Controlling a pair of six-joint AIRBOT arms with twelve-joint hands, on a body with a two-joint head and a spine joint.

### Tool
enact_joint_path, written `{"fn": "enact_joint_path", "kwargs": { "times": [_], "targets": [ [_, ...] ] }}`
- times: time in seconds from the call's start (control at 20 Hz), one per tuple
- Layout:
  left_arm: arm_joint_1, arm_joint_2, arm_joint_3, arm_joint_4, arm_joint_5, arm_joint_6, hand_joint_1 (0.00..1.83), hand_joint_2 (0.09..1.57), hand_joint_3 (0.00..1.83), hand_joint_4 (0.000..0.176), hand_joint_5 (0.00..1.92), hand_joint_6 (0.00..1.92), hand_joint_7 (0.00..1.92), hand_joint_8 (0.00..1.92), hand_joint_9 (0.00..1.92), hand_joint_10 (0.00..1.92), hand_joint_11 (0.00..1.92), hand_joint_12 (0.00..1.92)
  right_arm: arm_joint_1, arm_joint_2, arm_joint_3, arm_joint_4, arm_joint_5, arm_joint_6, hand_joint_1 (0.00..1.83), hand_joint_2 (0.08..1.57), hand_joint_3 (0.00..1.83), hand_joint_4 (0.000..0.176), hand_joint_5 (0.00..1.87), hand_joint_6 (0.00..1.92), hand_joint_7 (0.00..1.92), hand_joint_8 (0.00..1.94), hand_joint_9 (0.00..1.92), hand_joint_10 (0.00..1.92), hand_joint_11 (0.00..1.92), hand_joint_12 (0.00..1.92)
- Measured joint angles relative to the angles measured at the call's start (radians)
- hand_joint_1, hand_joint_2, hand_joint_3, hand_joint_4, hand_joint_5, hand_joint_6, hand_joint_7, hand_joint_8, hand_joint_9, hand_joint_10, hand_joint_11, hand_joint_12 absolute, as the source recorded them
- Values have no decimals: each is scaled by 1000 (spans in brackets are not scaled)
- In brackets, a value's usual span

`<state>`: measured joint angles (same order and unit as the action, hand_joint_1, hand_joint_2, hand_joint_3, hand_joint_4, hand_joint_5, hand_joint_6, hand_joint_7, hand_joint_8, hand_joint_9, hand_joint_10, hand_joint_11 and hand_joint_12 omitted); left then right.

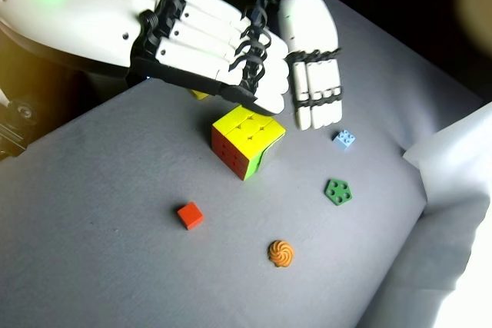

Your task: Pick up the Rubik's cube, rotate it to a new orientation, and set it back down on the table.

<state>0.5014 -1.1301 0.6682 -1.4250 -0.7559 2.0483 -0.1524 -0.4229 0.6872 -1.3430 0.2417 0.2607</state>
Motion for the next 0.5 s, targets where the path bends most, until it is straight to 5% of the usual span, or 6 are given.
{"fn": "enact_joint_path", "kwargs": {
  "times": [0.5],
  "targets": [
    [-17,-113,97,-91,-35,5,1219,863,0,0,0,0,0,0,0,0,20,11,1,8,0,0,11,-5,78,879,2,0,118,4,104,4,92,4,0,383]
  ]
}}
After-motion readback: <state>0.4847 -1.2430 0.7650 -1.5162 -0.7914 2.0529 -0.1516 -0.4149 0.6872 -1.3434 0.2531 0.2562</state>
